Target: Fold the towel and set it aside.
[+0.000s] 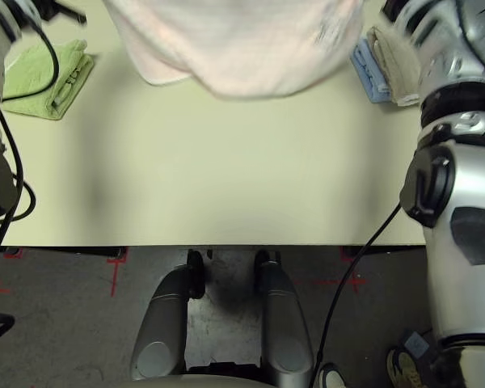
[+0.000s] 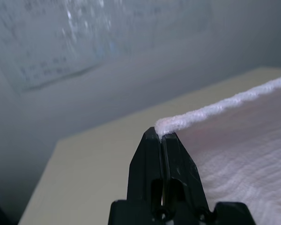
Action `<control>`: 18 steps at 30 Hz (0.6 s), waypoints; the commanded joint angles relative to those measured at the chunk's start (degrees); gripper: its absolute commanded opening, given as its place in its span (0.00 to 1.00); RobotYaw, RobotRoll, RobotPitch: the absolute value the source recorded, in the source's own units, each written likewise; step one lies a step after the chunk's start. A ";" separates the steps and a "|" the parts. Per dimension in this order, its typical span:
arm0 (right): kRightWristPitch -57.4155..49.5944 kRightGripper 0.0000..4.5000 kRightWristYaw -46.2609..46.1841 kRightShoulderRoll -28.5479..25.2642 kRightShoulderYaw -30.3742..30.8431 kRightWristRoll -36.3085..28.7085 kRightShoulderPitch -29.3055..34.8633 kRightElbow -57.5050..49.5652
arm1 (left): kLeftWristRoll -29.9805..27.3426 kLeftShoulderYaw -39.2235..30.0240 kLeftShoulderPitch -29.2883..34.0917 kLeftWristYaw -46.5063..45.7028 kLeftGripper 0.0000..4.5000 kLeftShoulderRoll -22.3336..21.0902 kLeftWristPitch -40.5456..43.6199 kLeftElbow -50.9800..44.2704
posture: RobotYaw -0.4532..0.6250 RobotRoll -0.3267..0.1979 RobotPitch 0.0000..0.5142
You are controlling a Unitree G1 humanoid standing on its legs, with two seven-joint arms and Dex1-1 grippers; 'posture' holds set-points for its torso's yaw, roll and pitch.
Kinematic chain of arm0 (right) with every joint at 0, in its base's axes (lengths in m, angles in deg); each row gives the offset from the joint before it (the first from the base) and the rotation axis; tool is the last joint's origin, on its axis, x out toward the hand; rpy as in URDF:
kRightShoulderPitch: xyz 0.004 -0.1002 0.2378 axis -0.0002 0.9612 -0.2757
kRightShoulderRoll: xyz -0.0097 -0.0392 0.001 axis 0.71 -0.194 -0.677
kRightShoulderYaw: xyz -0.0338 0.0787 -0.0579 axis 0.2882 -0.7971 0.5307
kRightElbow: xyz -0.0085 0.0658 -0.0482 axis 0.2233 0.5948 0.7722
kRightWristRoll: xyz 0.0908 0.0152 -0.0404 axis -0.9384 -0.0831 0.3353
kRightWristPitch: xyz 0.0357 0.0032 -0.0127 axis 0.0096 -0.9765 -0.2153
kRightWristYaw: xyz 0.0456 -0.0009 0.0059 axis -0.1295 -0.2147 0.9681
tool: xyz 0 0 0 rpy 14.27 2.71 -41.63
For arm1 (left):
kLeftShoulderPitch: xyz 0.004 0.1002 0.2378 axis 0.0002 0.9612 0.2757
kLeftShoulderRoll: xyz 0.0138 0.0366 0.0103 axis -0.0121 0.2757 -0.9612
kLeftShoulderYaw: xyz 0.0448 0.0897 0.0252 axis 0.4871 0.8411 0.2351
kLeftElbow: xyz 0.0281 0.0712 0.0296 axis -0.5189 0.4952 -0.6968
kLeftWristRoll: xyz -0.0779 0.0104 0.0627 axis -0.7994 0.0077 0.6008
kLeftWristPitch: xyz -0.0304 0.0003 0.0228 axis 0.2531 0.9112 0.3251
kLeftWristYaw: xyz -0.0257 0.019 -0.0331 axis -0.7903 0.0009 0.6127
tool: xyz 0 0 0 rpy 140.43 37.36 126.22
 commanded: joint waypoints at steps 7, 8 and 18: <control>-9.47 0.00 19.00 -3.48 4.36 4.08 12.83 2.21 | 4.10 7.72 17.97 32.30 0.00 -8.16 13.57 -3.66 | 0.41 0.62 0.76; -11.34 0.00 22.14 -4.04 5.18 4.48 13.97 2.01 | 4.37 8.67 19.14 35.45 0.00 -9.29 15.19 -5.14 | 0.41 0.62 0.76; -11.92 0.00 38.72 -10.15 14.91 12.81 18.20 -0.02 | 6.79 15.13 21.29 54.93 0.00 -16.80 23.43 -14.50 | 0.40 0.62 0.76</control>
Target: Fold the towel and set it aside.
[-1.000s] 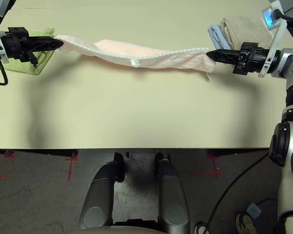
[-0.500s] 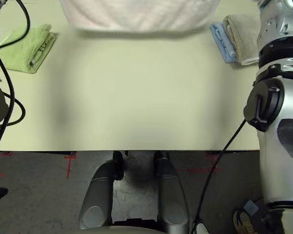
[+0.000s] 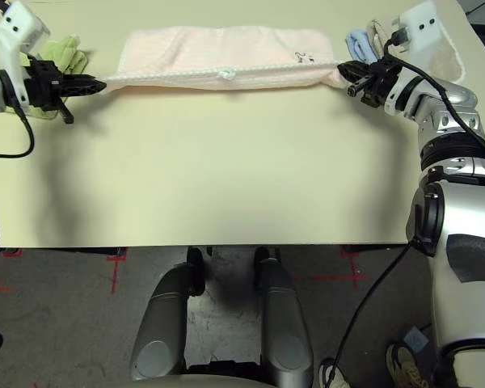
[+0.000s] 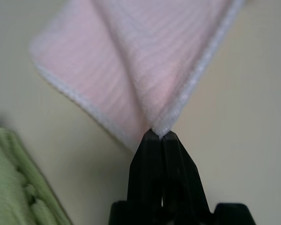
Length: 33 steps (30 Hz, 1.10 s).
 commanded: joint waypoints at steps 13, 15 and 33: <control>4.40 0.00 25.94 -9.11 10.07 6.99 4.76 -4.00 | -15.94 24.27 6.58 12.84 0.00 -19.92 8.10 -22.18 | 0.39 0.62 0.75; 4.96 0.00 26.72 -9.64 10.17 6.86 5.66 -4.71 | -17.89 26.95 7.10 12.84 0.00 -22.39 7.33 -24.29 | 0.40 0.62 0.75; -3.62 0.00 29.10 -20.12 26.65 -10.37 16.18 -23.58 | -27.43 31.74 12.43 12.84 0.00 -30.81 9.67 -33.96 | 0.41 0.62 0.75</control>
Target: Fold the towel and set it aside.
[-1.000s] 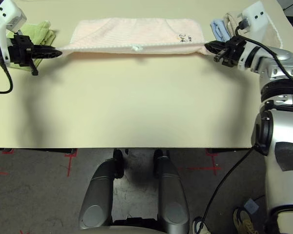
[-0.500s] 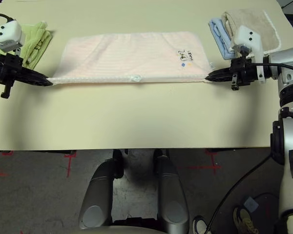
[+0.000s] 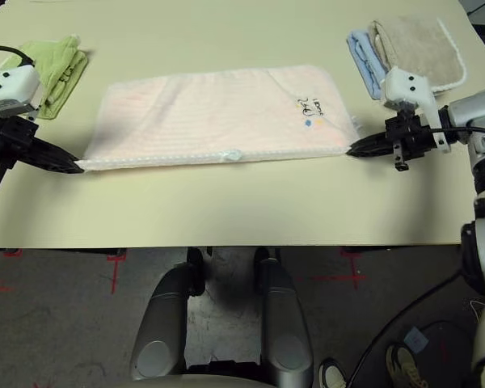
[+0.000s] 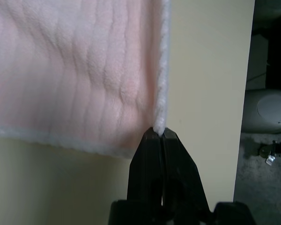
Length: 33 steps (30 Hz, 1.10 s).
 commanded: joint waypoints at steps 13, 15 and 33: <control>-1.99 0.00 0.27 -6.54 7.93 -3.33 -0.07 -0.86 | -0.79 1.30 0.97 0.44 0.00 -5.12 3.09 -0.04 | 0.41 0.62 0.75; -0.29 0.00 0.27 -6.29 9.30 -2.70 -1.42 0.54 | -0.93 1.52 0.49 0.44 0.00 -5.00 3.65 0.27 | 0.41 0.62 0.74; 2.65 0.00 0.27 -9.54 17.24 -5.21 -3.03 -2.62 | -3.06 5.45 -1.99 0.44 0.00 -5.23 4.24 0.61 | 0.41 0.62 0.73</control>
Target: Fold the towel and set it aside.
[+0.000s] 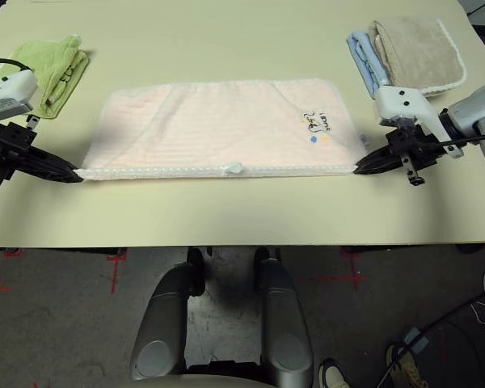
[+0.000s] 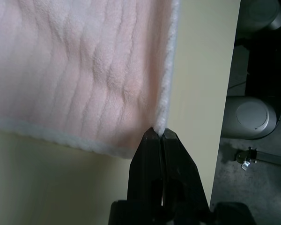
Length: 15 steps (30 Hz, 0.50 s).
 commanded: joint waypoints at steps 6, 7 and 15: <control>5.63 0.00 -1.12 2.85 -6.99 11.63 -6.01 16.27 | 12.00 -1.55 -9.25 0.38 0.00 6.55 -7.27 19.09 | 0.41 0.62 0.73; 6.12 0.00 -1.66 3.55 -7.97 12.62 -6.67 17.89 | 14.17 -2.58 -11.10 0.38 0.00 8.49 -8.56 22.86 | 0.41 0.62 0.73; 9.98 0.00 -13.88 9.10 -16.18 17.55 -9.88 25.76 | 25.90 -9.16 -17.49 0.37 0.00 16.13 -16.02 39.60 | 0.41 0.62 0.72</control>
